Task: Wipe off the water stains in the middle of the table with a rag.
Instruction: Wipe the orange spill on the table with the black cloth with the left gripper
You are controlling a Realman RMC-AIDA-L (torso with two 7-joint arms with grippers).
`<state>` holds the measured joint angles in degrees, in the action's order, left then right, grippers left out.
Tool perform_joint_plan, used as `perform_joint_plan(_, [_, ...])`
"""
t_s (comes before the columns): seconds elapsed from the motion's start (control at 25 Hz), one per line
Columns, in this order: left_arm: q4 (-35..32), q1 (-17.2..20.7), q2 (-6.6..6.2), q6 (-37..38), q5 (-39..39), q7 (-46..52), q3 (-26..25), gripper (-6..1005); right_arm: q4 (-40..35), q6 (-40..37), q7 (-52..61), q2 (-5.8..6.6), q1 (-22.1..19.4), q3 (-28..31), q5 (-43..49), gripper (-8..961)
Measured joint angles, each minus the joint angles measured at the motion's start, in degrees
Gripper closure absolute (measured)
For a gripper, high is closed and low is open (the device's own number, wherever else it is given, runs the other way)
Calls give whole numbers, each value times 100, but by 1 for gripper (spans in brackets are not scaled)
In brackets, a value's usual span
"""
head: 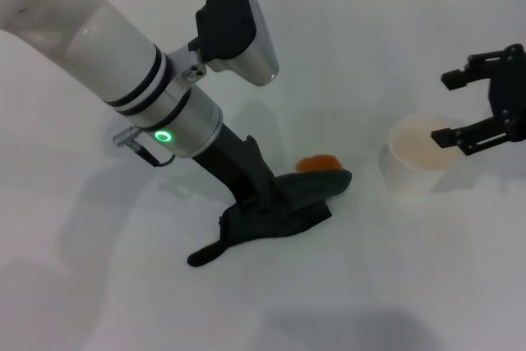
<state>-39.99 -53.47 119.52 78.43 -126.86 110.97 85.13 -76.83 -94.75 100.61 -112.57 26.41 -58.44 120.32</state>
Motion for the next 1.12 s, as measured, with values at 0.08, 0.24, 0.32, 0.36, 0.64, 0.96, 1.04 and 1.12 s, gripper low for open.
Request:
perform_joint_plan(0.08, [-4, 12, 0, -22, -23, 6, 52, 942, 20, -27, 53, 9, 7, 106, 141, 85])
perform_joint_plan(0.24, [1, 43, -7, -355, -185, 101, 29, 942, 140, -99, 41, 9, 30, 334, 236, 85])
perform_joint_plan(0.32, [-11, 71, -22, -572, -330, 196, 10, 942, 150, -99, 16, 12, 20, 342, 237, 85])
perform_joint_plan(0.36, [-19, 82, -25, -670, -437, 239, -9, 942, 142, -96, 6, 12, 8, 343, 238, 85])
perform_joint_plan(0.64, [-24, 24, -30, -1240, -980, 293, -733, 942, 169, -71, -98, -35, 11, 340, 238, 85])
perform_joint_plan(0.96, [38, -62, 2, -1562, -600, 73, -868, 942, 172, -52, -180, -83, 12, 298, 238, 84])
perform_joint_plan(1.04, [137, -63, 15, -1609, -347, -50, -737, 942, 173, -52, -196, -96, 22, 298, 238, 84])
perform_joint_plan(1.12, [281, -67, 15, -1670, 54, -201, -462, 942, 177, -52, -212, -110, 26, 298, 238, 84])
